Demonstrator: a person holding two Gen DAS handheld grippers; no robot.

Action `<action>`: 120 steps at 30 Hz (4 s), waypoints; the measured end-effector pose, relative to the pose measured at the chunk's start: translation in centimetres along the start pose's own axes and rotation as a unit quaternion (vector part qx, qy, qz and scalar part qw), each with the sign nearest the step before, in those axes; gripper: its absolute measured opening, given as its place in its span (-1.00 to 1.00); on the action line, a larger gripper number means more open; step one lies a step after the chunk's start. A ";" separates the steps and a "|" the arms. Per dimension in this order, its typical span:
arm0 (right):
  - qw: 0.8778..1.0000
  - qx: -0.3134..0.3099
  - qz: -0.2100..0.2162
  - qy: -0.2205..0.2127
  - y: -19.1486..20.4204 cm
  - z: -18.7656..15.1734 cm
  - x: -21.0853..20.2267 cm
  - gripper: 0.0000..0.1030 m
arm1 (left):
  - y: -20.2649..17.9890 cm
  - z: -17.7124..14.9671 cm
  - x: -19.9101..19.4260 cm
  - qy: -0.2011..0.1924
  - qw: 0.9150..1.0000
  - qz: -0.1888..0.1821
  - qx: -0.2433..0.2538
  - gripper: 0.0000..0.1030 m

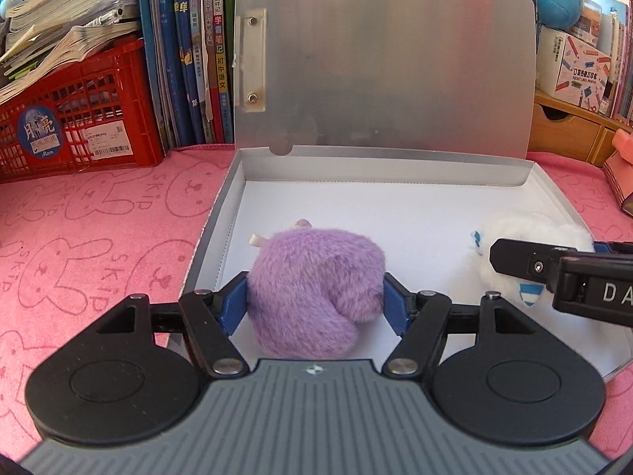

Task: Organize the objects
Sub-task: 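Open both tools to release the plushes inside the box, then grasp the blue floral pouch with the left tool while the right tool grasps the green plaid bundle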

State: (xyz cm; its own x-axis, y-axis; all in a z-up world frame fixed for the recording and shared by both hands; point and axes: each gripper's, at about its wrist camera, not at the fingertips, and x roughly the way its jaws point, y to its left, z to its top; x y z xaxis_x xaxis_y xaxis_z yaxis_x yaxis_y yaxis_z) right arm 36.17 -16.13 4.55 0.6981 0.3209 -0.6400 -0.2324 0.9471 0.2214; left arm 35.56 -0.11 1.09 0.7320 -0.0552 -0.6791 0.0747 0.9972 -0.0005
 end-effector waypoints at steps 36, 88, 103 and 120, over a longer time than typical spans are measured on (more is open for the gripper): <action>0.996 -0.008 0.041 -0.083 -1.7 -9.6 -16.6 0.85 | 0.6 -10.5 -14.7 -0.050 0.998 -0.048 -0.011 0.90; 0.994 -0.022 -0.075 -0.080 1.7 -17.7 -15.8 0.60 | -0.8 -12.5 -12.4 -0.056 0.997 0.012 0.049 0.65; 0.994 -0.016 -0.063 -0.089 1.2 -17.7 -16.1 0.51 | -0.4 -12.8 -13.3 -0.061 0.998 0.009 0.029 0.46; 0.994 -0.006 -0.040 -0.106 1.2 -16.4 -18.4 0.44 | -0.5 -12.7 -16.2 -0.076 0.997 -0.003 0.016 0.39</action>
State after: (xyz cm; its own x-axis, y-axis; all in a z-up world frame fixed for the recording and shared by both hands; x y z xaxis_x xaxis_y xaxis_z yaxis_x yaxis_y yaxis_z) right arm 12.00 -20.83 4.50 0.8412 0.2376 -0.4857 -0.1778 0.9699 0.1665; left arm 15.04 0.88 2.78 0.8249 -0.0705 -0.5608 0.0995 0.9948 0.0213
